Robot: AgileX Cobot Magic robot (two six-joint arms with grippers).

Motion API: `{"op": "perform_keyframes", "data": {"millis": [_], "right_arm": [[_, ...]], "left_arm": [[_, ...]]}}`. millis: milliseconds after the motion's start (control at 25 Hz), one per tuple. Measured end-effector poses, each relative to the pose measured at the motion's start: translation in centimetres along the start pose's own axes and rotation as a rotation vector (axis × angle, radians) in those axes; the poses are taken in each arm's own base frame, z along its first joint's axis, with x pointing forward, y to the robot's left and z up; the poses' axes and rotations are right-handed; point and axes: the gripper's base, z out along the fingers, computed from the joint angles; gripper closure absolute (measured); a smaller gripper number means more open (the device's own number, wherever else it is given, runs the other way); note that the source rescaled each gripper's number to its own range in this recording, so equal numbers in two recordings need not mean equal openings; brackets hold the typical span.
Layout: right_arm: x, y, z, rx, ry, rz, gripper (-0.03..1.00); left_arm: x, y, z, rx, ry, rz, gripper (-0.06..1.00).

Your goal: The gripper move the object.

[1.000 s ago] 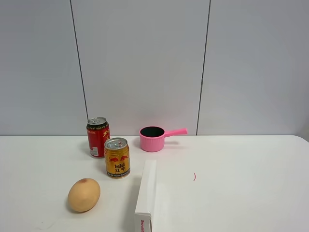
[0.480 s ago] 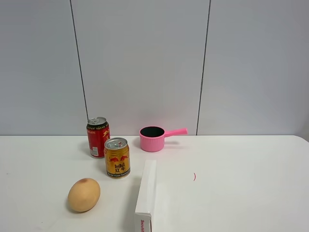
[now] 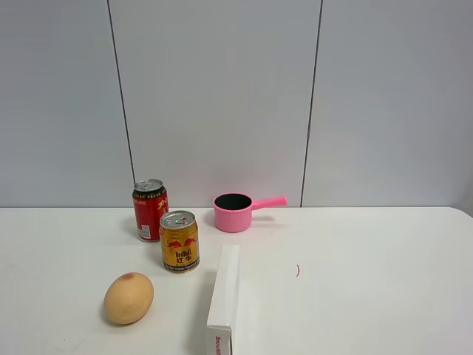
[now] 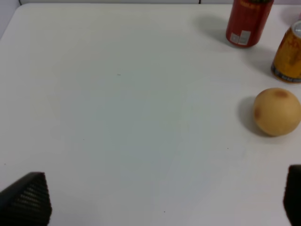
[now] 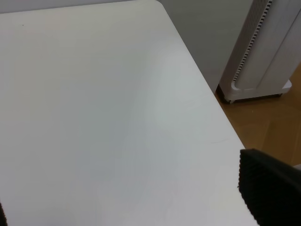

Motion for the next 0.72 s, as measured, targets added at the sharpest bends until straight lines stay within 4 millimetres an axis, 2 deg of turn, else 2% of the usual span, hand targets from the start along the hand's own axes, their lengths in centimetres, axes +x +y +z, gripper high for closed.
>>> {"op": "perform_keyframes", "data": {"millis": [720], "right_arm": [[0.0,0.0,0.0,0.0,0.0,0.0,-0.03]], "left_arm": [[0.0,0.0,0.0,0.0,0.0,0.0,-0.06]]}}
